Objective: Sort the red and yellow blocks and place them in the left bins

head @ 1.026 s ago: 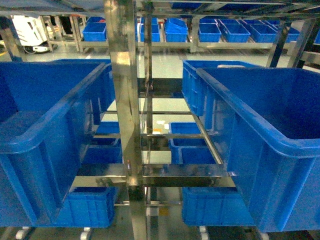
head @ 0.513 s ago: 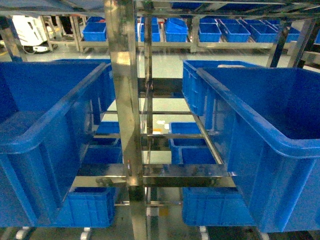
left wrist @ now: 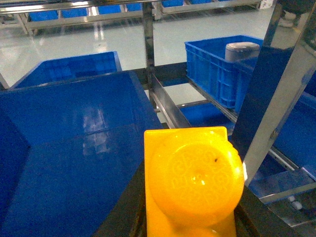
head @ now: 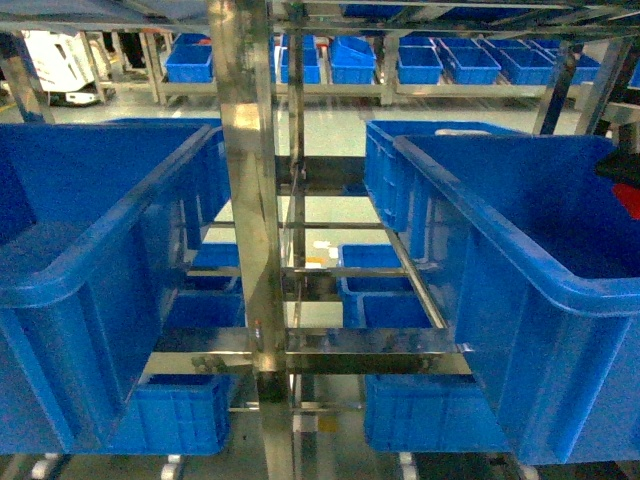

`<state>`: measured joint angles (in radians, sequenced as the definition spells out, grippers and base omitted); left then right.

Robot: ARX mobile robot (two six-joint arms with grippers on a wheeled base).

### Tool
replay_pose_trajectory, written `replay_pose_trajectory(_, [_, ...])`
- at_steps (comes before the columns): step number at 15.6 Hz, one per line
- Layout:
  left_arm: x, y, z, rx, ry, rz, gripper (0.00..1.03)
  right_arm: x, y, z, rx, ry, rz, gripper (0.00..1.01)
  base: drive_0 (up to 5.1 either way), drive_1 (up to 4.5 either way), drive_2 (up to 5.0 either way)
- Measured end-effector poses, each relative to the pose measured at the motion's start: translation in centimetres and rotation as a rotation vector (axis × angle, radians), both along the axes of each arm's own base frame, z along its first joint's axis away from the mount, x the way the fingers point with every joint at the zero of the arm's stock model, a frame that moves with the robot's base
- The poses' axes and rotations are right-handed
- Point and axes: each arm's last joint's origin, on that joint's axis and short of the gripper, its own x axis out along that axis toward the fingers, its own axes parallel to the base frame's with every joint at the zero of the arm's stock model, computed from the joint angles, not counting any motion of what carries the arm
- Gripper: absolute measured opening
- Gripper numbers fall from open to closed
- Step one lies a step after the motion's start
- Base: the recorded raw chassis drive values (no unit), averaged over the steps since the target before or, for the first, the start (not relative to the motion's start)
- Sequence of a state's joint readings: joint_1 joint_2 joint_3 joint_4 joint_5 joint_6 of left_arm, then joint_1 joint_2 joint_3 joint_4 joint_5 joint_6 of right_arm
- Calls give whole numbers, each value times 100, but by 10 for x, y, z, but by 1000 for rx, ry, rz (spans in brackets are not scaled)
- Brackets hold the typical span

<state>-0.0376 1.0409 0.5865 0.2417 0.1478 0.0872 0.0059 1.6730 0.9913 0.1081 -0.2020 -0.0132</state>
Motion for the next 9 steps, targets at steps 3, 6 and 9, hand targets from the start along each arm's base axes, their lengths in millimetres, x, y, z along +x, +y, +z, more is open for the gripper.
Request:
replay_pose_trajectory(3, [0, 0, 0, 0, 0, 0, 28, 32, -12, -33, -78, 98, 8, 28, 0, 0, 0])
replay_pose_trajectory(6, [0, 0, 0, 0, 0, 1, 28, 60, -17, -46, -150, 59, 9, 28, 0, 0, 0])
replay_pose_trajectory(9, [0, 0, 0, 0, 0, 0, 28, 86, -19, -58, -197, 56, 2, 28, 0, 0, 0])
